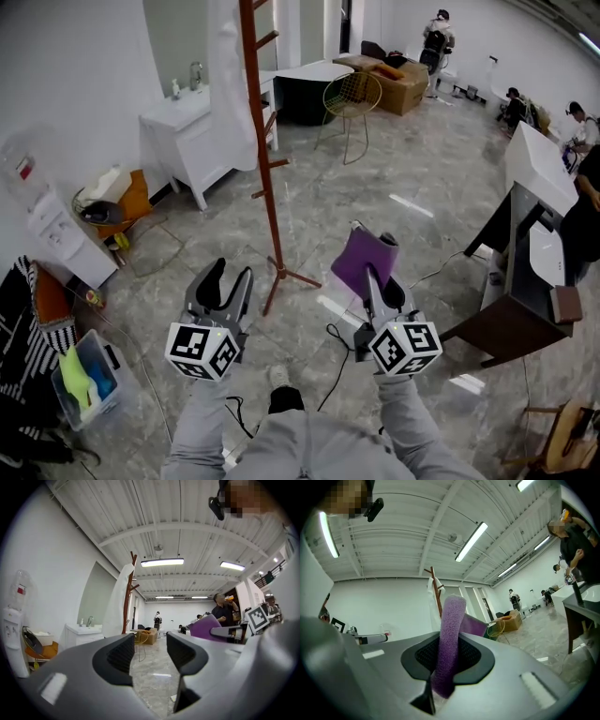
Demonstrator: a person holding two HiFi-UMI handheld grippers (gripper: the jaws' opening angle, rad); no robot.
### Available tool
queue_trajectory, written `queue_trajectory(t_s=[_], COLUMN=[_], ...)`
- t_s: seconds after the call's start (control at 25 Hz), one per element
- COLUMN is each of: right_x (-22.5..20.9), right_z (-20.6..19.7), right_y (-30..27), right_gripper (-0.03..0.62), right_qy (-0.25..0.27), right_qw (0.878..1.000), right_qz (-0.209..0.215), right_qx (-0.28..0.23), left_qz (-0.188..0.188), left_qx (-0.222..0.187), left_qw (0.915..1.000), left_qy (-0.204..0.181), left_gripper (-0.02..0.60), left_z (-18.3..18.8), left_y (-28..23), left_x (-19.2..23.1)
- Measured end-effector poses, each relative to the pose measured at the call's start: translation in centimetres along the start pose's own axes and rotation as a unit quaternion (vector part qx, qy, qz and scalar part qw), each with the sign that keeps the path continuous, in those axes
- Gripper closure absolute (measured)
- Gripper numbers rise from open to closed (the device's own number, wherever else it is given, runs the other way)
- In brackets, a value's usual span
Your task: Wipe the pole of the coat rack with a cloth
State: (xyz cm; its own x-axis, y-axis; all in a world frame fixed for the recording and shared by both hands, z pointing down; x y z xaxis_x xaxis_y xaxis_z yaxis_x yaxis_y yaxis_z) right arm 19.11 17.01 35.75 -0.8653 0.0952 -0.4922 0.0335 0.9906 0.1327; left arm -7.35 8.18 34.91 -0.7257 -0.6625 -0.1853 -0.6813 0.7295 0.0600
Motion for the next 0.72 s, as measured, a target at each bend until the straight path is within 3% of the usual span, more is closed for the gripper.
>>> queue_trajectory(t_s=[0.36,0.72], right_x=[-0.3,2.0], right_z=[0.4,0.1], right_y=[-10.6,-20.8], right_gripper=[0.540,0.540], right_qy=[0.000,0.009], right_qw=[1.000,0.999], right_qz=[-0.009,-0.002], right_qx=[-0.024,-0.049], left_qz=[-0.030,-0.043], left_qx=[-0.015,-0.033], left_qw=[0.9994,0.9984], left_qy=[-0.004,-0.016], left_gripper=[0.351,0.351], left_z=[-0.8,-1.0], left_y=[-8.9,-14.3], left_x=[7.1,15.0])
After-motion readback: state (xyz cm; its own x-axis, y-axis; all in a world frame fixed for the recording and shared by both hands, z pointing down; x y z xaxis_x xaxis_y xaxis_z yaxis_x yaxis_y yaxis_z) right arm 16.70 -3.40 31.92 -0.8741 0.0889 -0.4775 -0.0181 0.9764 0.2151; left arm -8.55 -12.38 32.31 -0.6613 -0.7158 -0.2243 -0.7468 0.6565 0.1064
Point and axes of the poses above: the fingertips, and each gripper's own axes: y backward along the fingers, x to its left, z out of its top, the point moved 3 cm from there along y, backward along the fingers, and after that the axes turned 13 degrees about -y, right-handed, at the moved point
